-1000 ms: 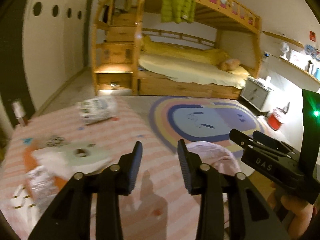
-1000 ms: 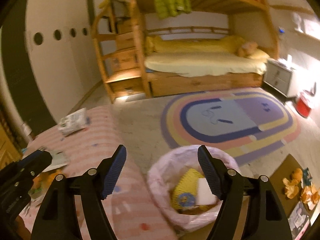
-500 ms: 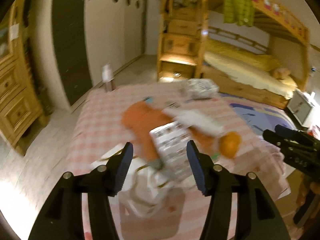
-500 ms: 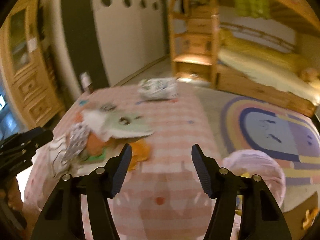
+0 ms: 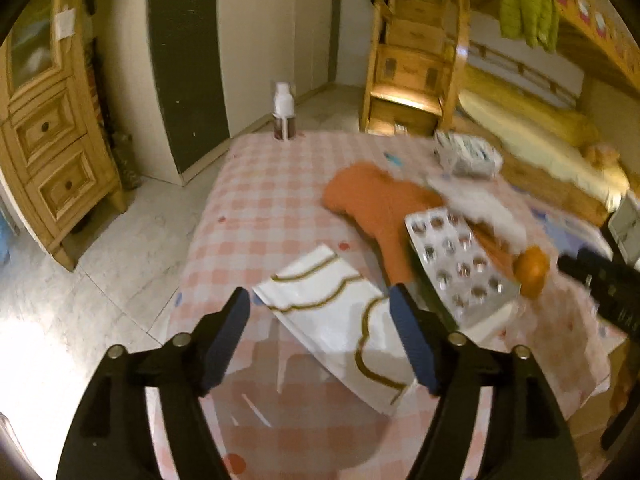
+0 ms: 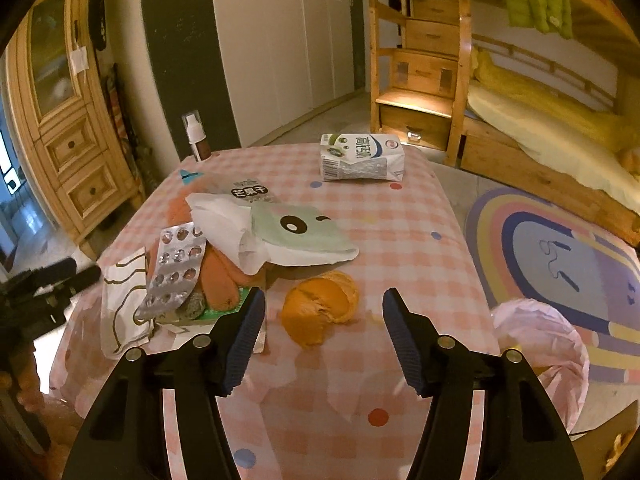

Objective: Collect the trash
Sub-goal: 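Return both grippers over the table toward the white paper bag, then grasp the white paper bag with the left gripper and lift it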

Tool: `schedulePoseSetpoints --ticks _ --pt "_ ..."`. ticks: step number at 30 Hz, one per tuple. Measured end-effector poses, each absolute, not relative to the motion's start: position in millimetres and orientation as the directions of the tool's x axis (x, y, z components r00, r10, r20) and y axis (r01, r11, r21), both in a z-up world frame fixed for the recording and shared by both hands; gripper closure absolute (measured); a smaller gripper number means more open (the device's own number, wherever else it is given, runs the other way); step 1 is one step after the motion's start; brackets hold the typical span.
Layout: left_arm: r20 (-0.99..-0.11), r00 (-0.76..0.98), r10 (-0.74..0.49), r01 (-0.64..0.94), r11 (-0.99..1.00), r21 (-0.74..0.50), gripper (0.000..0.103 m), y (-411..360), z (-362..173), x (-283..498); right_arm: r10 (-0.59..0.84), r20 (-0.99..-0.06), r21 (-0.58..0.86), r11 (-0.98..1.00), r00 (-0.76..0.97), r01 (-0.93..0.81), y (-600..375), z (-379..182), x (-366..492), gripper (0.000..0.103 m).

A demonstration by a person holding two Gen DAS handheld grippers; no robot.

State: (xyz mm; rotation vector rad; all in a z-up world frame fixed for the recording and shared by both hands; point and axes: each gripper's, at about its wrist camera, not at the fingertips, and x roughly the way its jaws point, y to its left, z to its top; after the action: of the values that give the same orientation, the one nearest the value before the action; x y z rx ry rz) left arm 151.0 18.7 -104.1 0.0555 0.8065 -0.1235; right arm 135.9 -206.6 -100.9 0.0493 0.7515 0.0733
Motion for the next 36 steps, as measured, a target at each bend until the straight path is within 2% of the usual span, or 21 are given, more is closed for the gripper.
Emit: schedulePoseSetpoints --ticks 3,8,17,24,29,32,35,36 --pt "-0.749 0.656 -0.094 0.159 0.987 0.015 0.028 7 -113 152 0.082 -0.682 0.066 0.997 0.726 -0.051 -205 -101 136 0.041" --pt "-0.795 0.592 -0.134 0.145 0.988 -0.058 0.026 3 -130 168 0.078 -0.684 0.067 0.997 0.725 -0.043 -205 -102 136 0.041" --pt "-0.801 0.599 -0.017 0.129 0.989 0.075 0.023 -7 -138 154 0.073 -0.689 0.069 0.997 0.721 -0.035 -206 -103 133 0.041" --pt "-0.807 0.589 -0.048 0.055 0.998 -0.019 0.018 30 -132 132 0.084 -0.68 0.074 0.996 0.728 -0.046 -204 -102 131 0.039" --pt "-0.797 0.591 -0.126 0.091 0.992 -0.09 0.018 25 -131 135 0.088 -0.673 0.076 0.996 0.735 -0.05 -203 -101 130 0.039" --pt "-0.809 0.577 -0.116 0.104 0.992 -0.068 0.023 11 -135 143 0.088 -0.669 0.068 0.996 0.738 -0.057 -200 -100 130 0.039" --pt "-0.809 0.587 -0.033 0.101 0.994 0.033 0.03 -5 -137 144 0.091 -0.668 0.06 0.996 0.739 -0.068 -198 -100 129 0.04" --pt "-0.809 0.587 -0.036 0.098 0.995 0.026 0.035 -5 -137 144 0.092 -0.666 0.058 0.996 0.74 -0.072 -198 -100 128 0.04"
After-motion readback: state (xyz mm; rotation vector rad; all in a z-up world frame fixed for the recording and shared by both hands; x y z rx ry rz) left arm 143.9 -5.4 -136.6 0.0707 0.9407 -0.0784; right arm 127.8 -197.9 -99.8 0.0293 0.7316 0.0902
